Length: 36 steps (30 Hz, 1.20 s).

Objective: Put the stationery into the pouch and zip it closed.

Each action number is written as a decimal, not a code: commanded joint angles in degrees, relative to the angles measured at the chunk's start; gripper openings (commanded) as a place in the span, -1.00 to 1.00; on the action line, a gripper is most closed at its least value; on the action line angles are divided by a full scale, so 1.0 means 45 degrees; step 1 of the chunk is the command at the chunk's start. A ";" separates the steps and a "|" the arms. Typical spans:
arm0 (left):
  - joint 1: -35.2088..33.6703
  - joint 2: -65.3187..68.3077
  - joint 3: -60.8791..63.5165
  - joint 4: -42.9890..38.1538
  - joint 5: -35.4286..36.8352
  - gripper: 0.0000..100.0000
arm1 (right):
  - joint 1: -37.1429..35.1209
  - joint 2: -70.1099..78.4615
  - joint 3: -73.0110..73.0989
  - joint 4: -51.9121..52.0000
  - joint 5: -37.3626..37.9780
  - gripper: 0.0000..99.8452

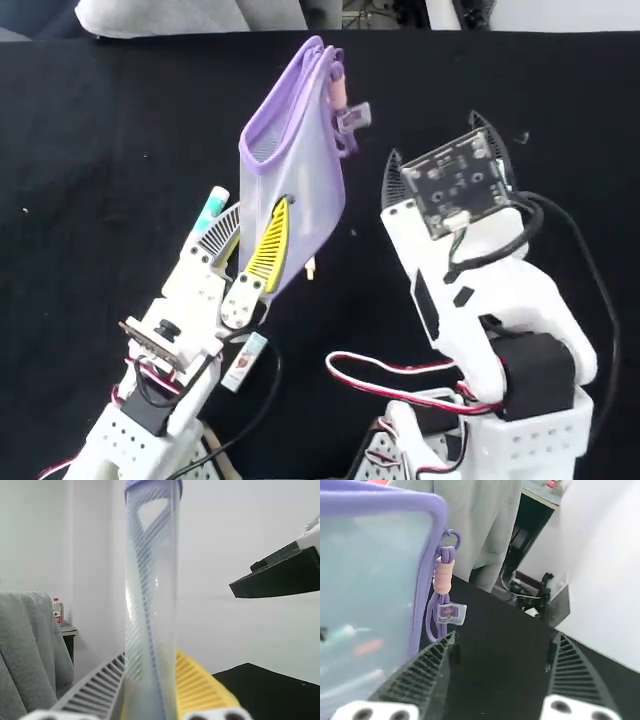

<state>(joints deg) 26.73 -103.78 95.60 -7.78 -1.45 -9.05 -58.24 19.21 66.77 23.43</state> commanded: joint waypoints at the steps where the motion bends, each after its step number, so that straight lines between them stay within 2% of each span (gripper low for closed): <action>1: 0.0479 -0.0137 -0.0147 -0.0293 0.0156 -0.94 | 0.0742 0.0127 -0.0518 -0.0332 0.0723 -0.43; 7: 0.2335 -0.0137 -0.0107 -0.0254 0.0059 -0.94 | 0.1504 0.0205 -0.0811 -0.0879 0.1387 -0.43; 12: 0.3194 -0.0137 -0.0147 -0.0254 0.0039 -0.94 | 0.2950 0.0283 -0.2354 -0.0840 -0.0977 -0.43; 15: 0.3643 -0.0137 -0.0147 -0.0234 0.0039 -0.94 | 0.3692 0.0928 -0.3702 -0.0430 -0.1016 -0.43; 20: 0.4405 -0.0137 -0.0029 -0.0234 0.0039 -0.94 | 0.3810 0.2667 -0.6242 0.1778 0.1602 -0.43; 31: 0.4464 -0.0137 0.0381 -0.0215 0.0059 -0.94 | 0.3751 0.5617 -1.1438 0.4571 0.8713 -0.43; 33: 0.4464 -0.0137 0.0381 -0.0215 0.0059 -0.94 | 0.3751 0.6418 -1.2474 0.5646 0.9612 -0.43; 36: 0.4464 -0.0137 0.0381 -0.0215 0.0117 -0.94 | 0.3536 0.7394 -1.4232 0.6935 1.0002 -0.43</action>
<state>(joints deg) 45.89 -103.78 96.04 -7.87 -1.45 7.38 -28.09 -36.70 93.76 65.98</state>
